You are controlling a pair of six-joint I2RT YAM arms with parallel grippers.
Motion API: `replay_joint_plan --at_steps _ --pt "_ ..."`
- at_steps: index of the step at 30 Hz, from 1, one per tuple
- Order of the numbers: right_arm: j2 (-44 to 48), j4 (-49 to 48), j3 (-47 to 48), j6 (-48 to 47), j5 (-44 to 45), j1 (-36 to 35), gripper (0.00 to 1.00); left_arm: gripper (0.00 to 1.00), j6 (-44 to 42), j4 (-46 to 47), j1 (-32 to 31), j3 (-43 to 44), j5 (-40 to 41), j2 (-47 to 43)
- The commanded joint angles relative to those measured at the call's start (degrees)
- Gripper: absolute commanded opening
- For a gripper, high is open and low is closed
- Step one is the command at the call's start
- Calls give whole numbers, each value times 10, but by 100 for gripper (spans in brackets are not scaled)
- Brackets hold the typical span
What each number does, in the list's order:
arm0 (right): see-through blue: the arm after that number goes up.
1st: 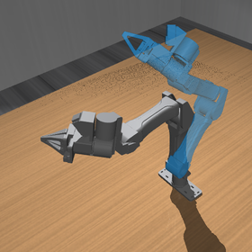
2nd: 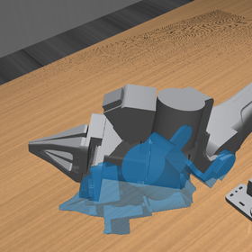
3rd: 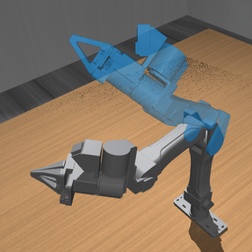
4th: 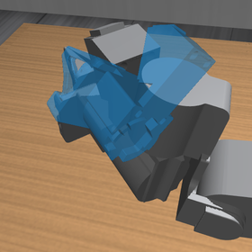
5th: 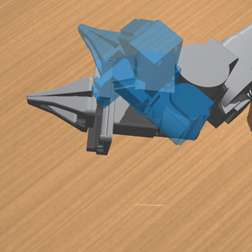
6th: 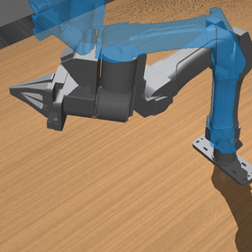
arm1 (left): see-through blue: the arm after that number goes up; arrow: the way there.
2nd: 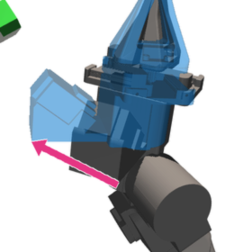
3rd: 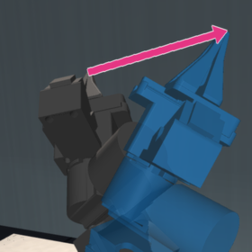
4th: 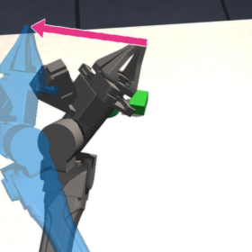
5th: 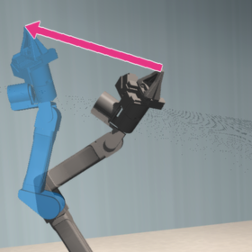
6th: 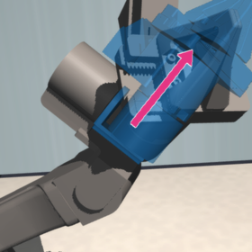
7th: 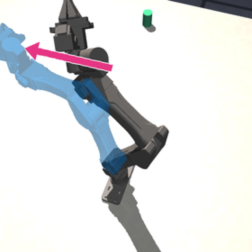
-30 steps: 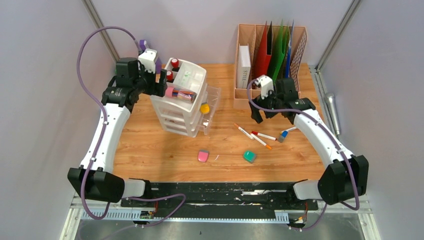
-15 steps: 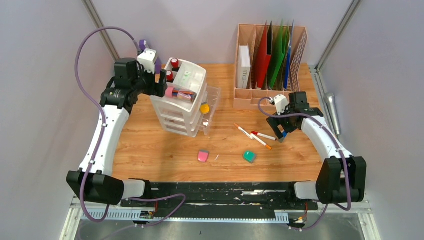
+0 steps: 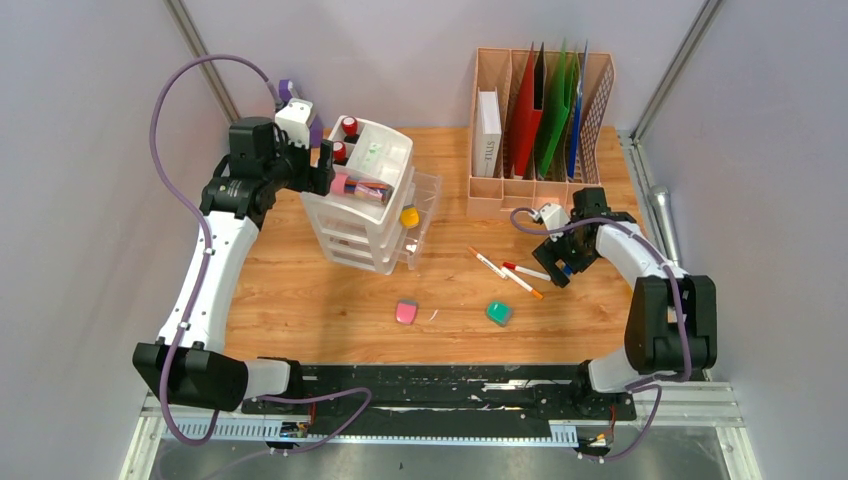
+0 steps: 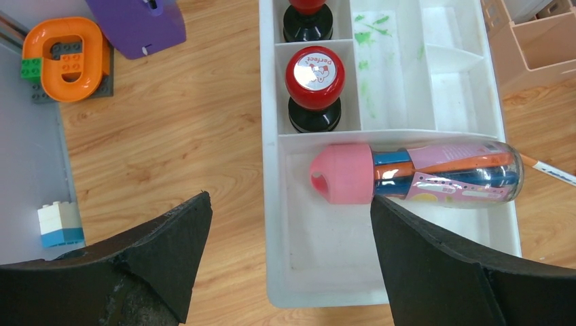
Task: Organize the desk
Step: Pick up the stationery from the center of the board.
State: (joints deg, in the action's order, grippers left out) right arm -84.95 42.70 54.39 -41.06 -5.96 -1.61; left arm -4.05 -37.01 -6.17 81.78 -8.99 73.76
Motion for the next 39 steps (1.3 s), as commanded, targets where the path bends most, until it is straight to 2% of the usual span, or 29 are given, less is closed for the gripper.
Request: replay_joint_plan --at_steps 1,10,16,25,35,39 --pt "-27 -2 23 -40 -24 9 94 95 -7 18 4 -1 -2 -19" --pt "-67 -1 44 -56 -47 10 85 95 -6 18 4 1 0 -16" --pt "-80 15 48 -60 -51 10 76 95 -6 16 4 4 1 -15" --pt "-66 29 43 -72 -43 10 81 95 -6 17 5 -1 0 -16" --pt "-80 36 50 -73 -54 29 69 96 -7 19 4 -4 0 -19" --pt "-80 40 54 -73 -65 29 71 96 -7 19 4 -4 1 -20"
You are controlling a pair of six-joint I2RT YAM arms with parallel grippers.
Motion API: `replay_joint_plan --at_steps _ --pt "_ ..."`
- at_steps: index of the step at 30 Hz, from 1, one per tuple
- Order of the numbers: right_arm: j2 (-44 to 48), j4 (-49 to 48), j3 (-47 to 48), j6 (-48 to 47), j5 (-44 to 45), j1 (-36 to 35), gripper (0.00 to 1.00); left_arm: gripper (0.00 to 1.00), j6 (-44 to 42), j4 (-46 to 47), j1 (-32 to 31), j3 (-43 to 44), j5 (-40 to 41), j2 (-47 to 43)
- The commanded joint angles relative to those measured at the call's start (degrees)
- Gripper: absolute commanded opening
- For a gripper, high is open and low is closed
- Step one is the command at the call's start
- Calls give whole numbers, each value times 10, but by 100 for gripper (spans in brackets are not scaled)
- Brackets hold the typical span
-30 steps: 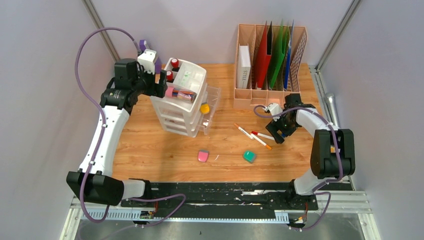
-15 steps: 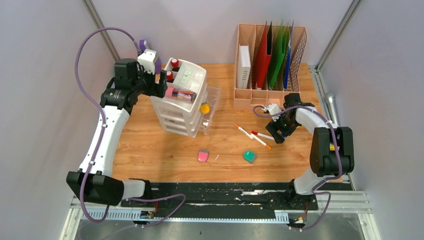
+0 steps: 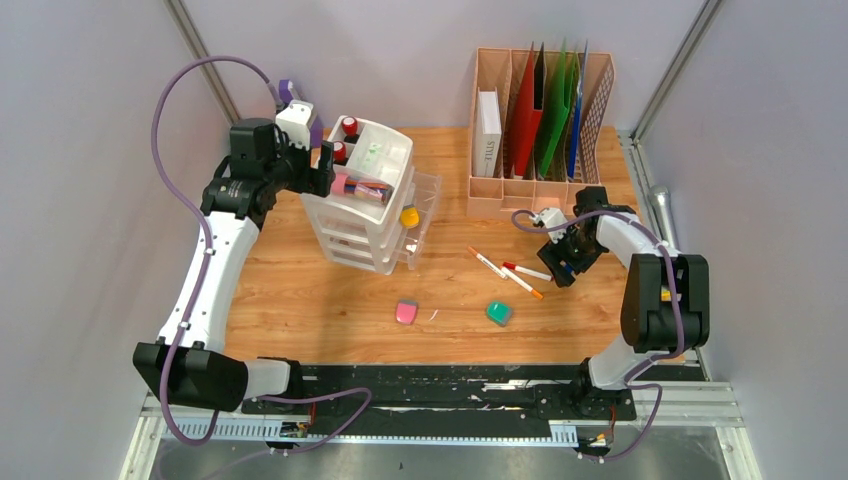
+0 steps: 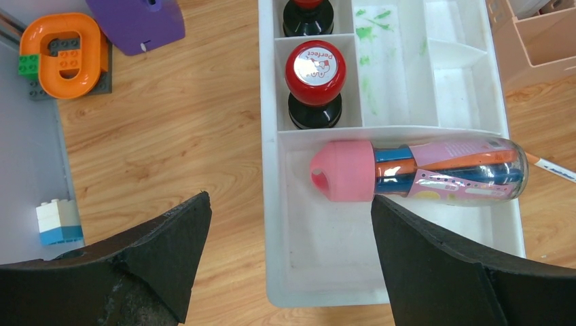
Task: Organize the desk
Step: Pick up the stationery from the center of the board.
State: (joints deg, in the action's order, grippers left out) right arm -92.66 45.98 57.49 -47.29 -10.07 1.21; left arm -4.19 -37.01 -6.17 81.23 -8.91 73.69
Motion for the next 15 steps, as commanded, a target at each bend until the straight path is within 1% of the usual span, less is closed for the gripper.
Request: replay_joint_plan --at_steps 1,4,9,15 --pt "-2 7 24 -12 -25 0 72 96 -6 19 4 1 0 -19" --pt "-3 6 28 -17 -27 1 74 96 -5 20 4 2 0 -18" --pt "-16 10 35 -23 -30 1 73 96 -5 19 4 0 -1 -18" --pt "-23 15 36 -25 -33 1 65 96 -5 19 4 -1 1 -19"
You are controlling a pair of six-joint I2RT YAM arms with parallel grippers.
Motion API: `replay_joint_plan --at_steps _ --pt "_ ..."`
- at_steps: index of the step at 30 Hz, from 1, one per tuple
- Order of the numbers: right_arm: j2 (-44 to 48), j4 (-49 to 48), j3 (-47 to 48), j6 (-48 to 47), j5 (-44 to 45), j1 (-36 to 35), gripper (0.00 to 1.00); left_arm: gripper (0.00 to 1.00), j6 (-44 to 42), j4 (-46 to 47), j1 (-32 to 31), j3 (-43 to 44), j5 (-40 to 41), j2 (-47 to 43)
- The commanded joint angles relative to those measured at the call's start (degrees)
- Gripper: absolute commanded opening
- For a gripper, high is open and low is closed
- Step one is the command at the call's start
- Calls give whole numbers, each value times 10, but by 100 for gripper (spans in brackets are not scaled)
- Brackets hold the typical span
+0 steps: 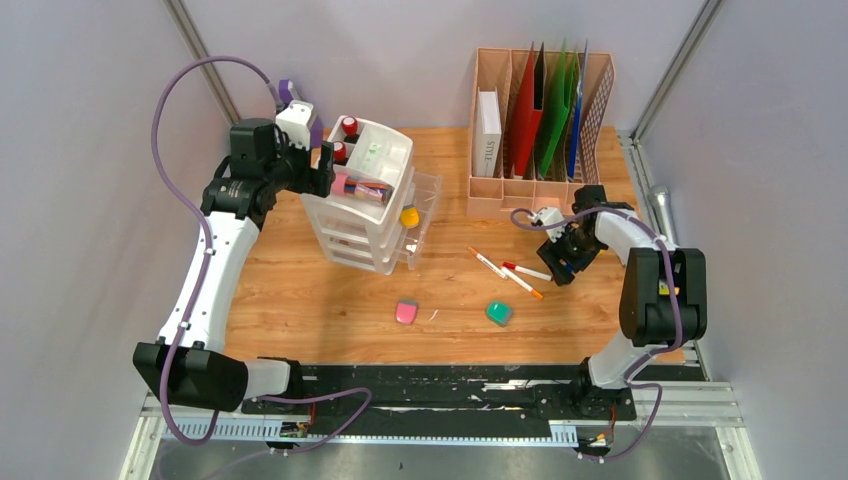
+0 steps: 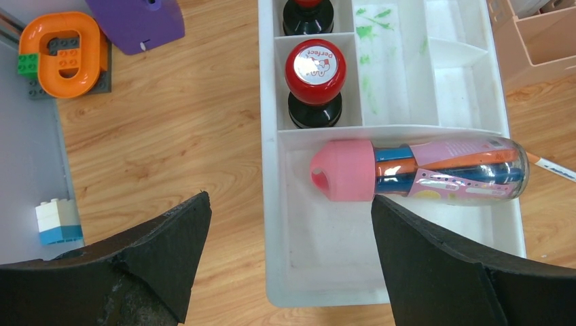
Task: Organize the desk
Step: Pick up the stationery from the center of the board, then place the stationery in the drawer.
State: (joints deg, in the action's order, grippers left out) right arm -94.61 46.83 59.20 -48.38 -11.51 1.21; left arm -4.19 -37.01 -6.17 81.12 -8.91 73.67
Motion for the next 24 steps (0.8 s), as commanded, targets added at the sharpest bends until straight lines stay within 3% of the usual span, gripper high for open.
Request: replay_joint_plan --at_steps 1,10,15,20,24 --pt "-3 8 19 -15 -19 1 63 96 -5 20 4 0 2 -19" --pt "30 63 76 -3 -43 0 41 96 -5 20 5 1 0 -21" --pt "55 105 140 19 -76 -10 39 96 -4 21 4 0 0 -22" --pt "61 108 219 91 -157 -84 36 96 0 21 4 0 -2 -23" --pt "53 55 285 159 -206 -156 35 96 2 18 4 7 -3 -20"
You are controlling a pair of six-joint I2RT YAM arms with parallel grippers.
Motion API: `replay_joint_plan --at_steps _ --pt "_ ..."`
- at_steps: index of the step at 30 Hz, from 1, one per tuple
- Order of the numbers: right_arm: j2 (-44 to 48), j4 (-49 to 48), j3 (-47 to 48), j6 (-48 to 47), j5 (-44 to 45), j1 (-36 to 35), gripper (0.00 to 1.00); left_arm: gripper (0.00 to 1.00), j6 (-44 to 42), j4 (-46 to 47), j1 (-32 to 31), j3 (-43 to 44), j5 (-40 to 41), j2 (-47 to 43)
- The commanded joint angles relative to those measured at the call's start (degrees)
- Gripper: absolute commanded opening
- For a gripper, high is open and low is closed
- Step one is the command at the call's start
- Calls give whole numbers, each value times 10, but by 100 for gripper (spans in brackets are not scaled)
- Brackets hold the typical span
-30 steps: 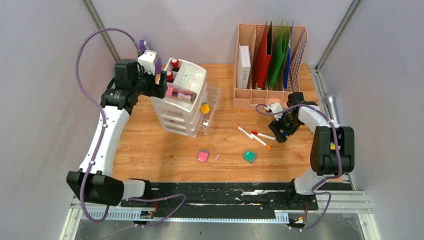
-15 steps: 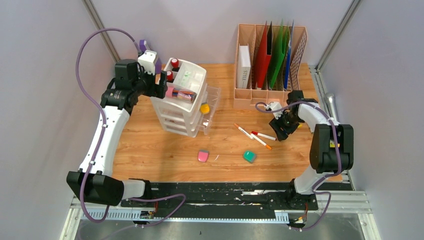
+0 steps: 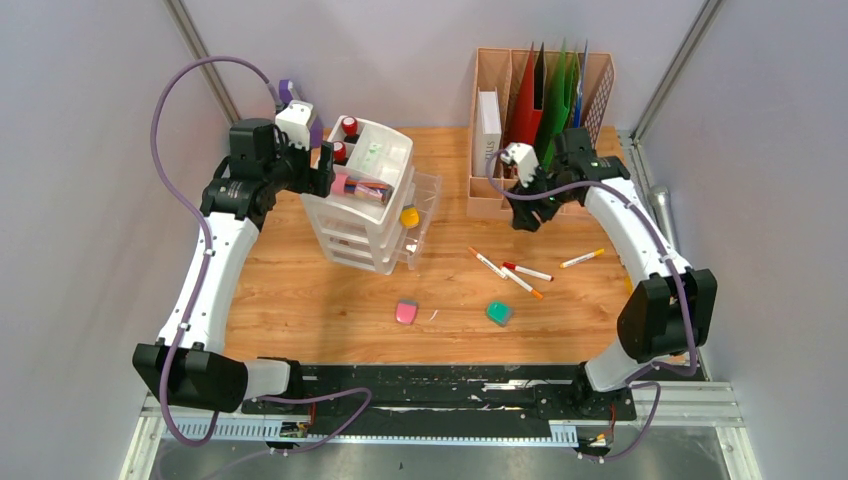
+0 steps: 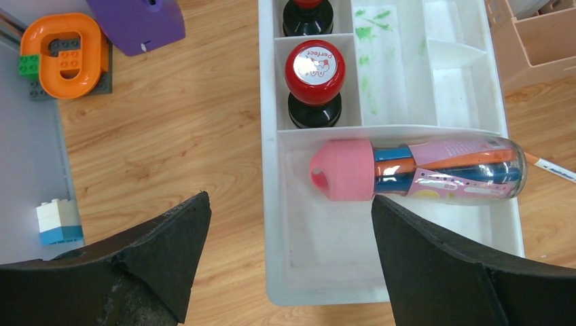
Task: Organize the desk
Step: Place the stationery in the drawer.
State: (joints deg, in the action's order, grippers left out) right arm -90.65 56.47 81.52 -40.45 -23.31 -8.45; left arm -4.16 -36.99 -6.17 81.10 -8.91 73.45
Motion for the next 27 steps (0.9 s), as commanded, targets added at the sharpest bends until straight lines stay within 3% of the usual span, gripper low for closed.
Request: replay_joint_plan --at_steps 1,10,23,27 --pt "8 -58 75 94 -98 -79 35 96 2 16 4 10 -3 -16" --pt "-109 -190 190 178 -96 -196 35 96 -2 0 4 39 11 -12" --pt "-244 -258 259 130 -31 -231 37 97 -4 -11 4 57 18 -12" --pt "-255 -286 247 118 -4 -237 47 97 -5 -12 5 58 18 -12"
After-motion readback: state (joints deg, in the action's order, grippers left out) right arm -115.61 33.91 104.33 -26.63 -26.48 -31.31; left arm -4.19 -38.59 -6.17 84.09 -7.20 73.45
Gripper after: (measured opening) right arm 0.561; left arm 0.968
